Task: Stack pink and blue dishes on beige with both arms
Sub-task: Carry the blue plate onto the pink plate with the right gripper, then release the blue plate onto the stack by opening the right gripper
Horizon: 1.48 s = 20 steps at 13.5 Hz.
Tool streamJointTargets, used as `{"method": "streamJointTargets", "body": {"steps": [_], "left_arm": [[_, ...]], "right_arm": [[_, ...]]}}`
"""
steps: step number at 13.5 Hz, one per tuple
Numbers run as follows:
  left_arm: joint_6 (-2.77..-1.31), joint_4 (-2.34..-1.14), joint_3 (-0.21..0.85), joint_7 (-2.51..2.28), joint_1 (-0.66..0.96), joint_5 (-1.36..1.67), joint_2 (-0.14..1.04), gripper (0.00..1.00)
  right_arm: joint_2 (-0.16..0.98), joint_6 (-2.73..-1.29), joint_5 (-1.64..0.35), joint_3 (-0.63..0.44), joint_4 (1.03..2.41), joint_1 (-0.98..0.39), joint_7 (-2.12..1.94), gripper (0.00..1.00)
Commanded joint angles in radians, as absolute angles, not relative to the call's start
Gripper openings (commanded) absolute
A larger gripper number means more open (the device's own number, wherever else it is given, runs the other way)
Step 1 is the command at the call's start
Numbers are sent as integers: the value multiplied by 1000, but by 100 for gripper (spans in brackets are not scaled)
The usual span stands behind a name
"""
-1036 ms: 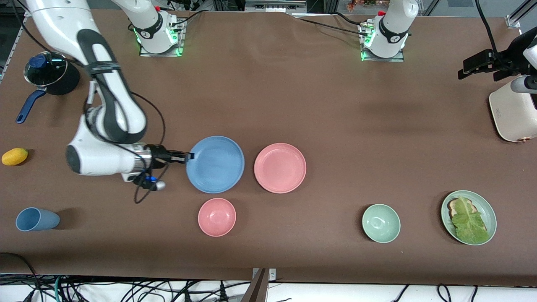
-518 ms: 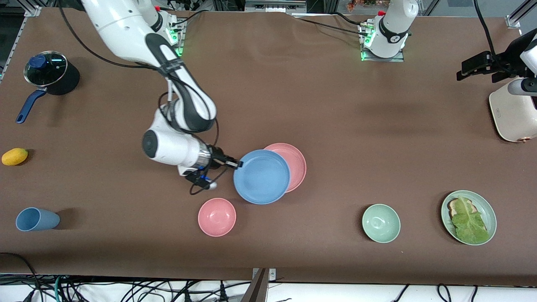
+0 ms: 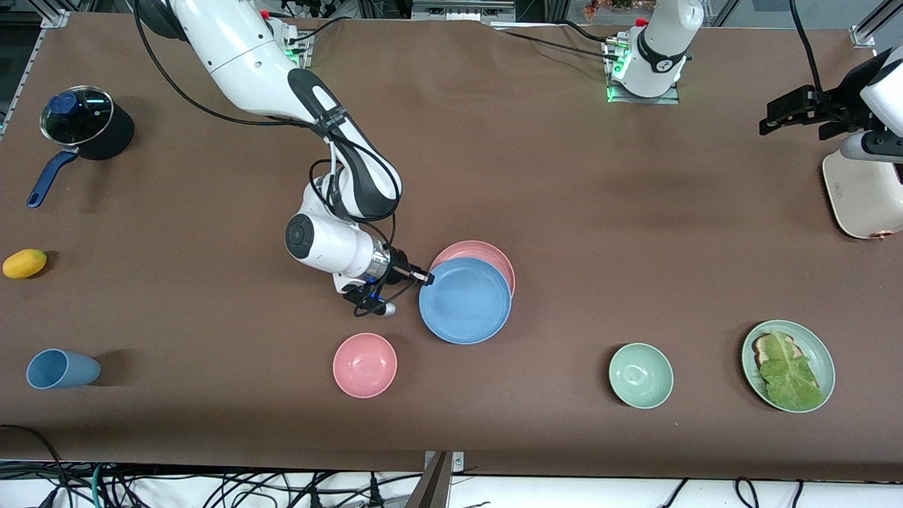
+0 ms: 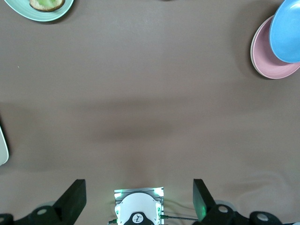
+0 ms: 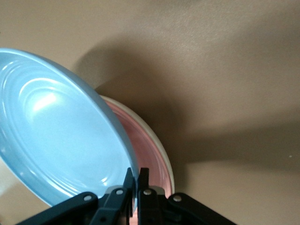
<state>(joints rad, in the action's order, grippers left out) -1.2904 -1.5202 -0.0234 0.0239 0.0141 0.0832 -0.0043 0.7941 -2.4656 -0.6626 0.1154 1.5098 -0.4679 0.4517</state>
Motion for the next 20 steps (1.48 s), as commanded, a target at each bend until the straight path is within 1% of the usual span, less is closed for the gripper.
{"method": "streamJointTargets", "body": {"steps": [1, 5, 10, 15, 16, 17, 18, 19, 20], "left_arm": [[-1279, -1519, -21, 41, 17, 51, -6, 100], [-1279, -1519, -21, 41, 17, 51, -5, 100], [-1278, -1519, -21, 41, 17, 51, -5, 100], [-1279, -1519, -21, 41, 15, 51, -3, 100], [-1278, -1519, -21, 41, 15, 51, -3, 100], [-1278, -1519, -21, 41, 14, 51, -3, 100], [-1279, -1519, -21, 41, 14, 51, -3, 100], [-1278, -1519, -21, 41, 14, 51, -3, 100], [-1279, -1519, -21, 41, 12, 51, -3, 100]], "right_arm": [[807, -2471, -676, 109, 1483, -479, 460, 0], [821, -2467, -672, 109, 1486, -492, 457, 0], [815, -2454, -669, 106, 1522, -517, 453, 0], [790, -2358, -631, 86, 1559, -517, 453, 0], [792, -2355, -617, 83, 1557, -517, 453, 2], [792, -2355, -598, 83, 1552, -514, 453, 19], [790, -2355, -585, 81, 1549, -515, 454, 91], [781, -2355, -575, 80, 1549, -514, 454, 100], [767, -2353, -574, 71, 1549, -514, 453, 100]]}}
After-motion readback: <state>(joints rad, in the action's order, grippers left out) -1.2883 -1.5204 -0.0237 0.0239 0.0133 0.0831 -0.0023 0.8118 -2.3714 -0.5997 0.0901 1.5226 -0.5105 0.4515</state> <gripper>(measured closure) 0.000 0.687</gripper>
